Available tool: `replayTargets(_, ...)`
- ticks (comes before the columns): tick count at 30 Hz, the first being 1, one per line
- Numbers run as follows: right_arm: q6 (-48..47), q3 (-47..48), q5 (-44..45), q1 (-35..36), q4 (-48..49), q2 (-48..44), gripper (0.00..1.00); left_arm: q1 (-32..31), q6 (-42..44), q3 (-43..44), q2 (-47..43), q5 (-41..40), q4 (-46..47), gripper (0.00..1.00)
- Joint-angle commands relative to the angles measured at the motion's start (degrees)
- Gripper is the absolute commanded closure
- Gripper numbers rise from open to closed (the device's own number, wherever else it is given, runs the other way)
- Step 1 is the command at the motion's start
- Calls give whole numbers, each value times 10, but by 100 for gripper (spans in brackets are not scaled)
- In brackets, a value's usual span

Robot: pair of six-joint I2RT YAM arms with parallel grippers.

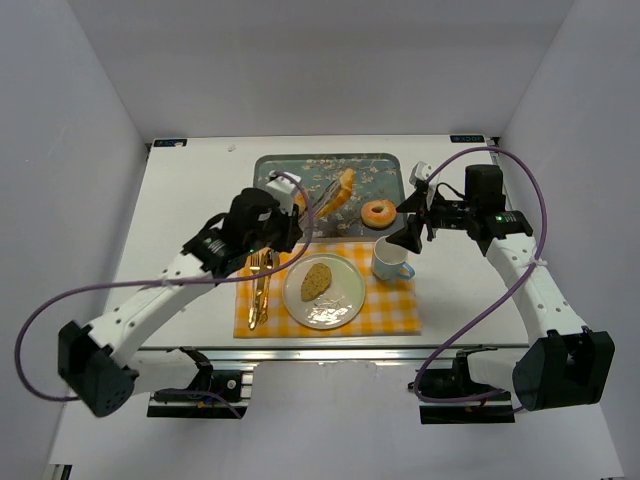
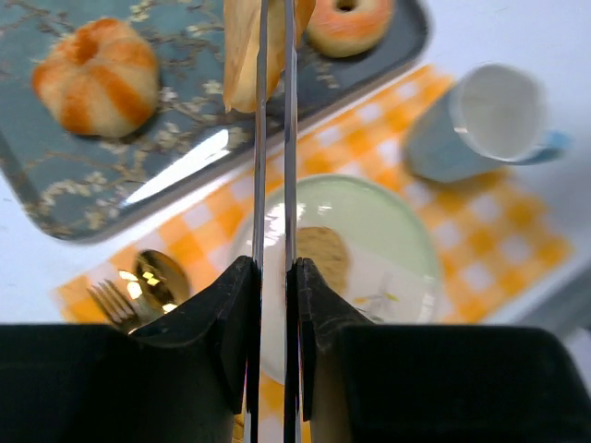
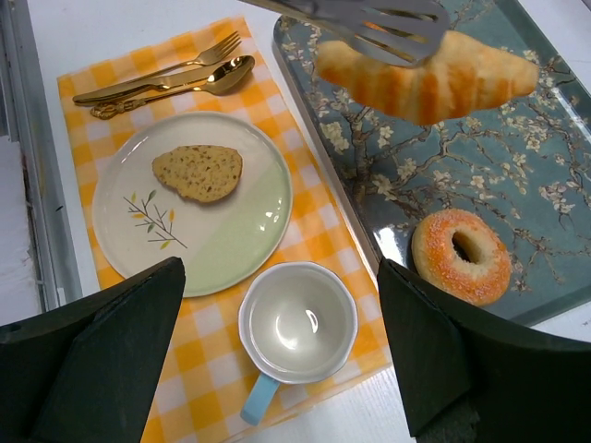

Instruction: Place the bread

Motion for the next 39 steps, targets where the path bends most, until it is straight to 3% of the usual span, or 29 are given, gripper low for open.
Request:
replayTargets(1, -6, 7, -17, -3, -2, -9, 11, -2, -89, -34, -74, 97, -10, 100)
replayTargets(11, 0, 4, -24, -4, 6, -5, 11, -2, -208, -156, -218, 220, -60, 100)
replayTargets(22, 0, 1, -19, -3, 4, -8, 11, -2, -235, -240, -214, 286, -47, 100)
replayTargets(24, -1, 0, -18, -3, 3, -9, 11, -2, -235, -241, -214, 274, -61, 95)
replayTargets(27, -1, -1, -19, -4, 3, -9, 11, -2, -236, -236, -225, 238, -88, 76)
replayTargets(30, 0, -3, -21, -4, 3, -9, 11, -2, -243, -226, -246, 206, -100, 66)
replayTargets(39, -2, -3, -26, -4, 3, -8, 11, -1, -253, -207, -287, 166, -106, 53)
